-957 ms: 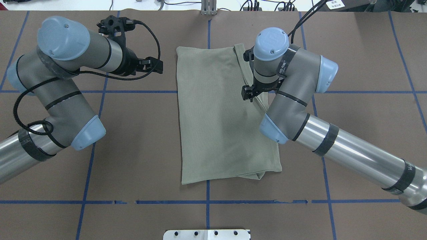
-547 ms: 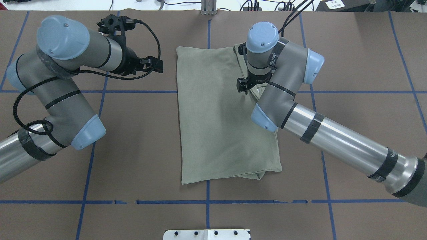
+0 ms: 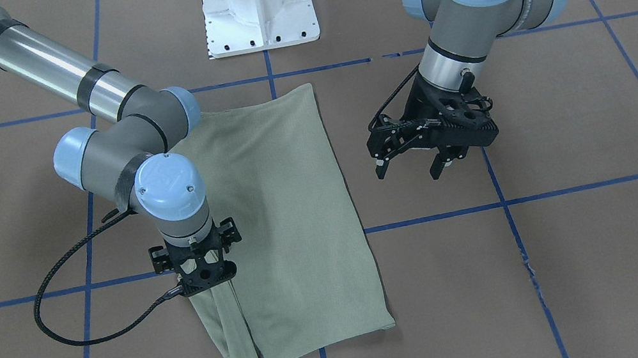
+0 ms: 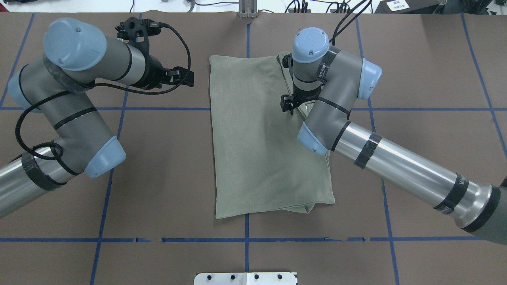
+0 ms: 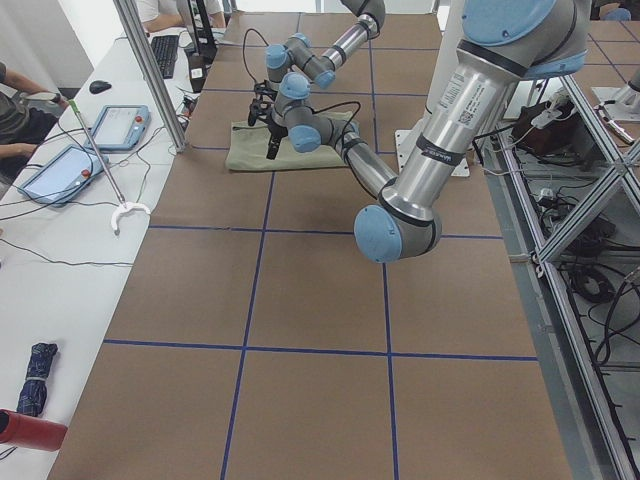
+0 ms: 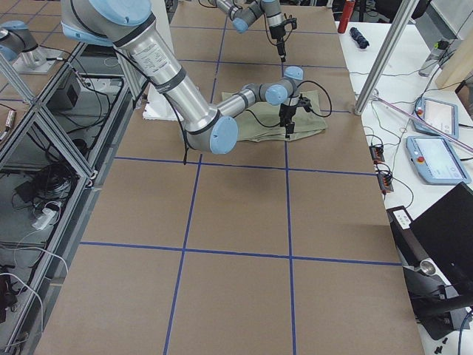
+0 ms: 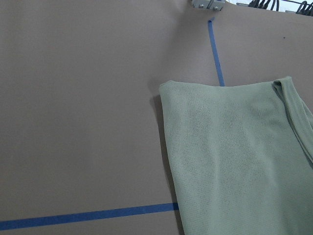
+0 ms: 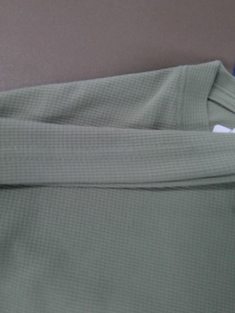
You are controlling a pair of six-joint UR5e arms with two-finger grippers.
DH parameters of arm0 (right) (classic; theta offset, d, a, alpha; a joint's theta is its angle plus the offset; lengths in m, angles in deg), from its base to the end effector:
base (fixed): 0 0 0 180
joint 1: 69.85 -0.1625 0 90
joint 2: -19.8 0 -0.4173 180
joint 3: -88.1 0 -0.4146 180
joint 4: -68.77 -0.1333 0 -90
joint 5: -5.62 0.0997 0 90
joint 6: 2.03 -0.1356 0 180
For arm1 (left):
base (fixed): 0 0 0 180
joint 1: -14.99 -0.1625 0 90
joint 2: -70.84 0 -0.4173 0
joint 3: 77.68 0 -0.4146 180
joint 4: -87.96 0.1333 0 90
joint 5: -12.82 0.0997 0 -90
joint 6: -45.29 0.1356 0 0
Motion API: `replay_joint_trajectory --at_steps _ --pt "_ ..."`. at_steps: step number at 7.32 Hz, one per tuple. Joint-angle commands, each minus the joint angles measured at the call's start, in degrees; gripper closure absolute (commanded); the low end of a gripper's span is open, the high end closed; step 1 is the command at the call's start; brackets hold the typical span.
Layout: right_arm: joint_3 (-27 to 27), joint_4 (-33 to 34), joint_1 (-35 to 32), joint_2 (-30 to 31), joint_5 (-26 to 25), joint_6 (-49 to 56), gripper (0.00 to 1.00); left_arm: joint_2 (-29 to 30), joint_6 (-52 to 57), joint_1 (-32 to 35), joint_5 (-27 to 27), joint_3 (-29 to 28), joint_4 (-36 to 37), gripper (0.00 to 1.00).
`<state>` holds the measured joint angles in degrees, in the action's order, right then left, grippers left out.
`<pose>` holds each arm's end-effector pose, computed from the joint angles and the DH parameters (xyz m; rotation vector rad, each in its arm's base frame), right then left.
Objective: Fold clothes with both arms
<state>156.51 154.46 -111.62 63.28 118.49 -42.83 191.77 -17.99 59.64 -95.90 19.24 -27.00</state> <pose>-0.5630 -0.6109 0.3352 0.0855 -0.6325 -0.2271 0.4361 -0.5570 0.2361 0.3950 1.0521 -0.1003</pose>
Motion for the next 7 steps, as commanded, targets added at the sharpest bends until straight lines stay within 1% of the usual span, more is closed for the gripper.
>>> replay_joint_trajectory --at_steps 1,3,5,7 --pt "0.0 0.2 -0.9 0.8 0.6 1.0 0.00 0.0 0.0 0.0 0.0 -0.1 0.0 0.01" --pt "0.0 0.1 -1.6 1.8 0.6 2.4 0.00 0.1 0.0 -0.1 -0.1 0.0 0.0 0.01" --pt "-0.2 0.4 -5.0 2.0 0.6 4.7 0.00 0.3 -0.1 -0.1 -0.1 0.0 0.0 0.01" --pt "-0.6 -0.3 -5.5 4.5 0.0 5.3 0.00 0.6 -0.2 -0.1 -0.1 0.0 0.0 0.01"
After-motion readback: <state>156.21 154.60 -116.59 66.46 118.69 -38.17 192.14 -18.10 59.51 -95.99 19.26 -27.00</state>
